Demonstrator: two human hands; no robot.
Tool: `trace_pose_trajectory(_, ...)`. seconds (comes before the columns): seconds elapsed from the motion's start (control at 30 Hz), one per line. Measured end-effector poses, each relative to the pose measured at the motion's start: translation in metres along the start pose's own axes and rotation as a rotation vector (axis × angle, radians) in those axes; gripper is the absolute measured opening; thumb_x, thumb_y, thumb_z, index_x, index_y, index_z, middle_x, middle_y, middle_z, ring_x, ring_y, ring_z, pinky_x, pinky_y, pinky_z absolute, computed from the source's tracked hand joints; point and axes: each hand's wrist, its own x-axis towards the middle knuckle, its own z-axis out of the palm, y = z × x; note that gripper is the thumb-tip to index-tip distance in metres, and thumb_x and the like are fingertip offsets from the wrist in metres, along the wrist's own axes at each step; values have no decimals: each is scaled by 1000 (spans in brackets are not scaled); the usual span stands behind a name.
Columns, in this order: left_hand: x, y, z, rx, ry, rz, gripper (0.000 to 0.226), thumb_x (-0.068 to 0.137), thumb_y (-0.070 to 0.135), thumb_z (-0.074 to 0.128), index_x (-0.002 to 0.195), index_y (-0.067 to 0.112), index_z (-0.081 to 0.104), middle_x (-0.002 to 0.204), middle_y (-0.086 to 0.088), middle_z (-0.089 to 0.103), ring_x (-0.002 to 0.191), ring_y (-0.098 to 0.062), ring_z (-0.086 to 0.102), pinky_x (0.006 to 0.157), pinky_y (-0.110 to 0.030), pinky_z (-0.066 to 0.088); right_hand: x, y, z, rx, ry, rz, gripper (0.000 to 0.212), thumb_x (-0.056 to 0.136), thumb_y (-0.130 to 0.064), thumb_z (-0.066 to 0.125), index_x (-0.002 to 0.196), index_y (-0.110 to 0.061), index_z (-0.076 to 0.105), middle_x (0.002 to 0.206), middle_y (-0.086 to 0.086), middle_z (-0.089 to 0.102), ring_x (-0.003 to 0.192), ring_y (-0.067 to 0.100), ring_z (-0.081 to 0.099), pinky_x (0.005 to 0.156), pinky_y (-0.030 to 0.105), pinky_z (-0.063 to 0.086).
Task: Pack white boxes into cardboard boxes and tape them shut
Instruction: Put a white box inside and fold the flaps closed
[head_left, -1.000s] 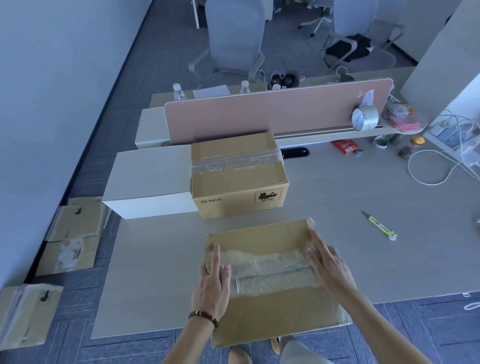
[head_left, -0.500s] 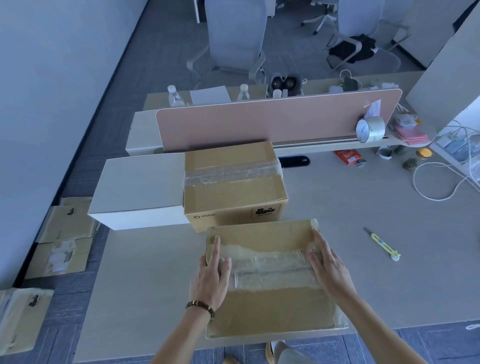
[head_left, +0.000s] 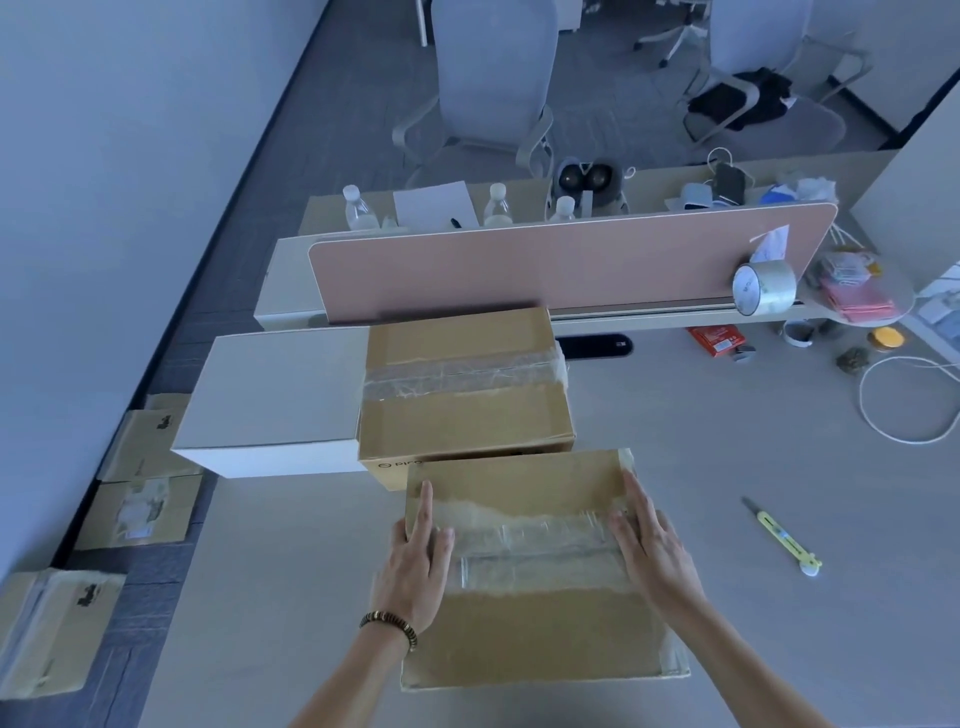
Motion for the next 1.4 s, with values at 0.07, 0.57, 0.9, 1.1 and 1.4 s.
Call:
trace_pose_trajectory(0.07, 1, -1, 0, 0, -11, -2, 60, 91, 68, 11, 142, 64, -20, 112, 2, 53, 74, -7, 56, 70, -35, 54, -1, -5, -4, 24, -16, 13, 54, 103, -55, 28, 146, -67, -1, 118, -7, 51, 95, 20, 56, 79, 38, 43)
trace_pose_trajectory(0.57, 10, -9, -8, -94, -199, 44, 68, 91, 75, 20, 138, 63, -27, 125, -2, 58, 141, -20, 29, 108, -45, 38, -2, -13, -10, 61, -71, 32, 62, 98, -61, 42, 151, -59, 9, 149, -6, 49, 134, 21, 46, 103, 39, 41)
trace_pose_trajectory(0.9, 12, -11, -29, -279, -302, 15, 79, 89, 68, 50, 143, 65, -9, 146, -26, 39, 132, -29, 41, 105, -28, 40, -19, -12, -14, 121, -36, 117, 51, 102, -47, 44, 148, -57, 26, 123, -3, 54, 112, 10, 42, 86, 30, 33)
trace_pose_trajectory(1.1, 15, -10, -57, -299, -472, 62, 80, 96, 35, 61, 154, 42, 6, 153, -14, 40, 80, 3, 56, 73, -13, 49, -22, -11, -25, 70, -25, 97, 42, 103, -45, 44, 144, -53, 38, 130, 2, 54, 120, 23, 55, 87, 29, 35)
trace_pose_trajectory(1.4, 23, 52, -62, 189, -126, 27, 48, 95, 35, 54, 142, 23, 48, 158, -6, 27, 148, -21, 21, 119, -41, 24, 3, -7, -55, 108, -62, 0, 16, 95, -41, 56, 98, -56, 60, 121, -11, 63, 111, 10, 63, 93, 33, 50)
